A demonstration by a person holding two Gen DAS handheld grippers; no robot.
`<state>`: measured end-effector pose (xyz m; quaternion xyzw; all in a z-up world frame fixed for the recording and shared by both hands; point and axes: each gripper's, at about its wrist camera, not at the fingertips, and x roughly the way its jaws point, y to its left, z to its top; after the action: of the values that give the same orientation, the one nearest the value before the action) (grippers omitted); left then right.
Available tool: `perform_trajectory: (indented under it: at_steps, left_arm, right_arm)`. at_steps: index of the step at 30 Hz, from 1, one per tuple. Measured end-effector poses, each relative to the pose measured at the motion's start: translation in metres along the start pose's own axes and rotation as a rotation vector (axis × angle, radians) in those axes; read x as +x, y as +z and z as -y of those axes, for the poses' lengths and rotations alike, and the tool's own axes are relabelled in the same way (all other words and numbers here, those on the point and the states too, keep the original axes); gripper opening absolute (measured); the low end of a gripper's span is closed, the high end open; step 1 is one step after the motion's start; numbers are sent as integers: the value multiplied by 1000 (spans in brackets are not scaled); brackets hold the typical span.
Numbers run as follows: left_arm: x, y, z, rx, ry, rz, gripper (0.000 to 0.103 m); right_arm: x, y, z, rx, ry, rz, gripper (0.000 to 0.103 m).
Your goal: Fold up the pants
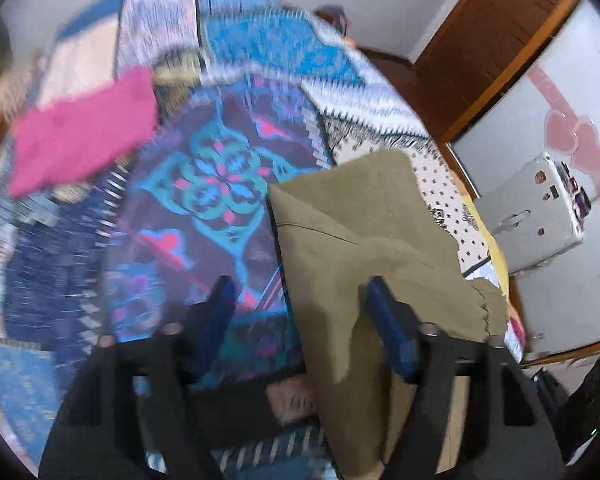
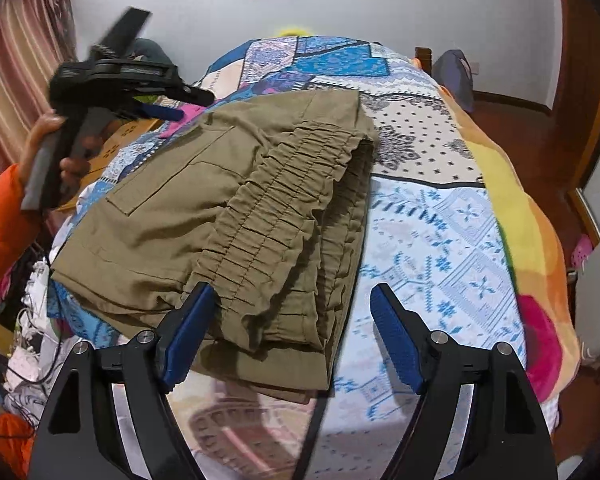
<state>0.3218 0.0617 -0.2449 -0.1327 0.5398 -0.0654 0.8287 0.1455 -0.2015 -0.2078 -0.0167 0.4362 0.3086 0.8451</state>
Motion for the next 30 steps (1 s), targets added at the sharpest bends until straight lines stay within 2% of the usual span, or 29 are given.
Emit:
perform_trajectory:
  at_steps: [2, 4, 7, 11, 16, 19, 25, 30]
  left_arm:
    - [18, 6, -2, -20, -30, -25, 60]
    - [26, 13, 1, -13, -36, -4, 60]
    - [35, 21, 3, -18, -52, -6, 35]
    - [40, 31, 1, -16, -8, 1, 9]
    - [20, 19, -3, 35, 72, 61, 7]
    - [-3, -3, -11, 49, 107, 95, 6]
    - [-45, -67, -14, 54, 239, 197, 5]
    - [-70, -110, -16, 50, 294, 244, 5]
  right_arm:
    - [1, 1, 7, 15, 0, 2, 76]
    - [2, 1, 13, 26, 0, 3, 76]
    - [4, 3, 18, 32, 4, 5, 76]
    - [8, 9, 26, 26, -11, 11, 76]
    - [12, 20, 43, 57, -101, 24, 76]
    - [7, 27, 48, 99, -133, 41, 76]
    - [-10, 38, 24, 65, -98, 89, 75]
    - [-12, 35, -11, 17, -37, 84, 75]
